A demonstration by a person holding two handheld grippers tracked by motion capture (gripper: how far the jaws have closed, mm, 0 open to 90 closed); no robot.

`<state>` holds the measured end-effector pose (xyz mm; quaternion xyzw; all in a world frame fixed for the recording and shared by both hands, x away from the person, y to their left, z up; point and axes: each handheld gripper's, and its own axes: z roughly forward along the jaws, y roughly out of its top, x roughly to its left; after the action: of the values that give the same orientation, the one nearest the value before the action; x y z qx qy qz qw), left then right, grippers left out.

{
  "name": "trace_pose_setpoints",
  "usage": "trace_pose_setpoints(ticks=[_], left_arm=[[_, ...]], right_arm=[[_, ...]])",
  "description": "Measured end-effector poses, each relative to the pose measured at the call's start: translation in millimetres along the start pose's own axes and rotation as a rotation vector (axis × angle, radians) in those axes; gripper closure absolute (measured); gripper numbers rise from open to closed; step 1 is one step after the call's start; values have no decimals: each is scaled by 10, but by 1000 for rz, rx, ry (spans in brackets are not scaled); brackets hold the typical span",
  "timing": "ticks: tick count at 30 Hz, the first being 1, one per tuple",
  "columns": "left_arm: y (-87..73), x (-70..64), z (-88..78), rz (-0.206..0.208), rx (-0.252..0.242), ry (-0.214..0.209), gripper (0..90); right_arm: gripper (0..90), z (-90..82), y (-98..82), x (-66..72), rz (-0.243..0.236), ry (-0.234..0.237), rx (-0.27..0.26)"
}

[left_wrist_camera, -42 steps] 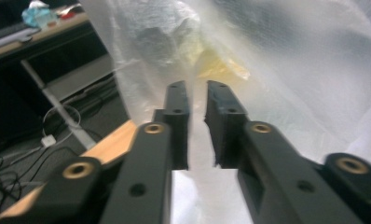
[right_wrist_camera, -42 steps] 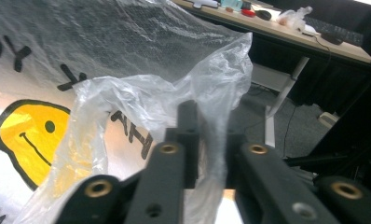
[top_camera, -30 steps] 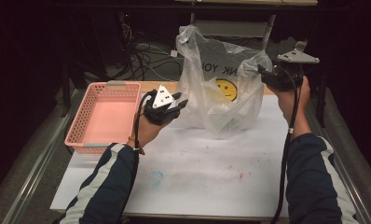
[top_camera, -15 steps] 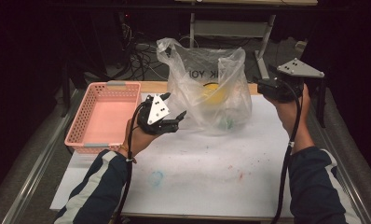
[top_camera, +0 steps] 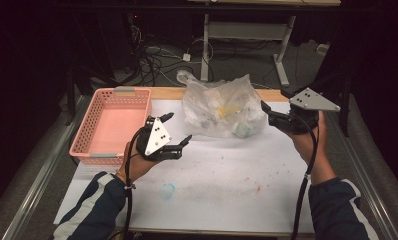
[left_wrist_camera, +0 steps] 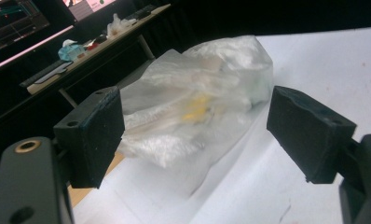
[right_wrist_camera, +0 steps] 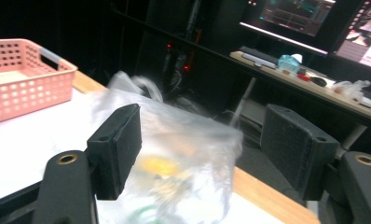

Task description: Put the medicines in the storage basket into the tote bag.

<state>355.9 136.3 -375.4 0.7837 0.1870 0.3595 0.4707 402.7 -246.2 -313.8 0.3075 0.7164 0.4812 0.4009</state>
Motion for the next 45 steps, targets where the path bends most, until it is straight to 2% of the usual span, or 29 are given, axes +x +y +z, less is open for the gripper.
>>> trace_pose_setpoints(ticks=[2, 5, 9, 11, 15, 18, 23, 32, 45], left_arm=[[-53, -11, -60, -5, -10, 13, 186], [-106, -13, -127, -5, -8, 16, 186], [-187, -39, -206, -4, -2, 12, 185], [-242, -61, -241, 9, 8, 20, 185], [-335, -78, -283, 4, 33, 17, 185], [-408, -86, -312, -1, 44, 22, 185], [-496, -103, -336, 0, 70, 17, 185], [-659, -108, -389, -14, 108, 26, 184], [-792, -152, -452, -34, 136, 5, 184]], right_arm=[[292, -46, -47, 40, 10, 12, -6], [279, -95, -127, 108, -2, 23, 4], [263, -167, -241, 194, 7, 43, 10], [249, -195, -293, 237, 5, 55, 16], [235, -228, -375, 307, 1, 73, 30], [229, -253, -439, 363, -25, 63, 32], [217, -260, -548, 439, -33, 89, 66], [204, -289, -695, 495, -15, 128, 69], [190, -421, -935, 589, -9, 167, 84]])
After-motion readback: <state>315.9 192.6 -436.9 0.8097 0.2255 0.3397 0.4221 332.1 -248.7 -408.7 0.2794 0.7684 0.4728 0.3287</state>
